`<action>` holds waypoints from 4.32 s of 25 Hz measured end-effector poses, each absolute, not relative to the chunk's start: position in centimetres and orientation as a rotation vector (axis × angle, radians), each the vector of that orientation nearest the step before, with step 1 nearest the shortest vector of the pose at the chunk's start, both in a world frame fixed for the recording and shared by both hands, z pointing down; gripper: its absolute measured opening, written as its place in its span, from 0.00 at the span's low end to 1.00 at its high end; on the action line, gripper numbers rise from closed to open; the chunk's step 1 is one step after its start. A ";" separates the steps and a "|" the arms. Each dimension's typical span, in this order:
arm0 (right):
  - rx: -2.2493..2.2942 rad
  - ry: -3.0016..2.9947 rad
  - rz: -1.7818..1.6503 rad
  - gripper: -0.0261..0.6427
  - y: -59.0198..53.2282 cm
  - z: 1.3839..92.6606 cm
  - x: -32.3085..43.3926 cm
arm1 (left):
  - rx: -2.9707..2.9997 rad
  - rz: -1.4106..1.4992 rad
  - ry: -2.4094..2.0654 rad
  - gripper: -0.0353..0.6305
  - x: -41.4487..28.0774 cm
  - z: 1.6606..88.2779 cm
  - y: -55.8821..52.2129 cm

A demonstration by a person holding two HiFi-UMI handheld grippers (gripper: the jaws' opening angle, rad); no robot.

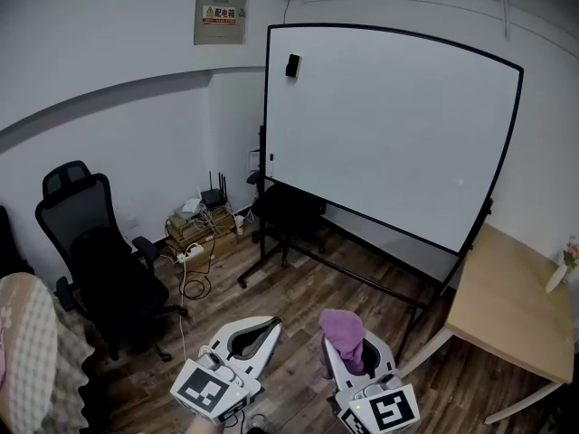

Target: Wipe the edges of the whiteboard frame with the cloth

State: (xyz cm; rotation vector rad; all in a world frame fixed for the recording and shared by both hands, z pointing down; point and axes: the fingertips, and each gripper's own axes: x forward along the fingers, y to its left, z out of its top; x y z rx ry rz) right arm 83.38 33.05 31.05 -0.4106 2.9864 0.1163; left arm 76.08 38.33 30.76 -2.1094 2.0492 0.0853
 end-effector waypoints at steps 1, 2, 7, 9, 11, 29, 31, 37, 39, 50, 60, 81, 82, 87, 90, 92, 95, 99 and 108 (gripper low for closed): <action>-0.411 2.988 0.104 0.22 33.0 31.0 83.5 | -2.106 0.080 2.044 0.08 76.1 30.7 38.3; -0.406 2.992 0.093 0.23 33.0 31.0 83.6 | -2.101 0.075 2.039 0.08 76.2 30.6 38.3; -0.373 2.988 0.070 0.21 33.0 30.1 83.6 | -2.101 0.065 2.005 0.08 76.1 30.1 38.2; -0.342 2.984 0.046 0.21 32.8 29.6 83.2 | -2.112 0.076 2.002 0.08 75.8 29.9 38.0; -0.316 2.978 0.033 0.21 32.6 29.1 82.7 | -2.124 0.083 2.005 0.08 75.2 29.9 37.6; -0.593 2.899 0.377 0.20 25.9 25.4 69.2 | -2.122 0.089 1.849 0.08 60.4 27.0 30.3; -0.560 2.876 0.334 0.19 25.2 24.7 67.4 | -2.135 0.079 1.837 0.08 58.9 26.5 29.3; -0.630 2.808 0.478 0.21 23.4 22.7 63.0 | -2.174 0.070 1.799 0.08 54.3 24.9 27.6; -0.622 2.793 0.500 0.20 23.5 22.3 61.4 | -2.171 0.069 1.791 0.08 52.4 24.5 27.6; -0.673 2.838 0.382 0.20 20.0 23.9 56.1 | -2.155 0.122 1.791 0.08 44.7 25.6 24.6; -0.662 2.889 0.338 0.20 10.9 24.8 48.2 | -2.146 0.096 1.854 0.08 38.2 25.9 16.9; -0.533 2.864 0.316 0.20 -6.5 22.2 38.3 | -2.000 0.108 1.886 0.08 29.1 23.5 1.0; -0.536 2.865 0.310 0.20 -6.9 22.3 38.0 | -2.001 0.109 1.888 0.08 28.7 23.5 0.6; -0.554 2.874 0.297 0.20 -9.0 23.1 35.8 | -2.055 0.109 1.905 0.08 26.8 24.1 -1.7; -0.580 2.868 0.304 0.20 -10.1 23.2 34.1 | -2.039 0.120 1.861 0.08 24.8 24.0 -3.0; -0.593 2.865 0.302 0.20 -10.8 23.3 32.6 | -2.054 0.116 1.851 0.08 23.3 24.0 -3.8; -0.611 2.863 0.303 0.20 -11.7 23.4 29.6 | -2.063 0.108 1.826 0.08 20.5 24.0 -4.9; -0.635 2.863 0.294 0.20 -12.4 23.7 25.2 | -2.082 0.100 1.807 0.08 16.2 24.3 -5.9; -0.692 2.845 0.272 0.20 -13.8 23.4 16.2 | -2.125 0.127 1.764 0.08 6.8 24.1 -7.5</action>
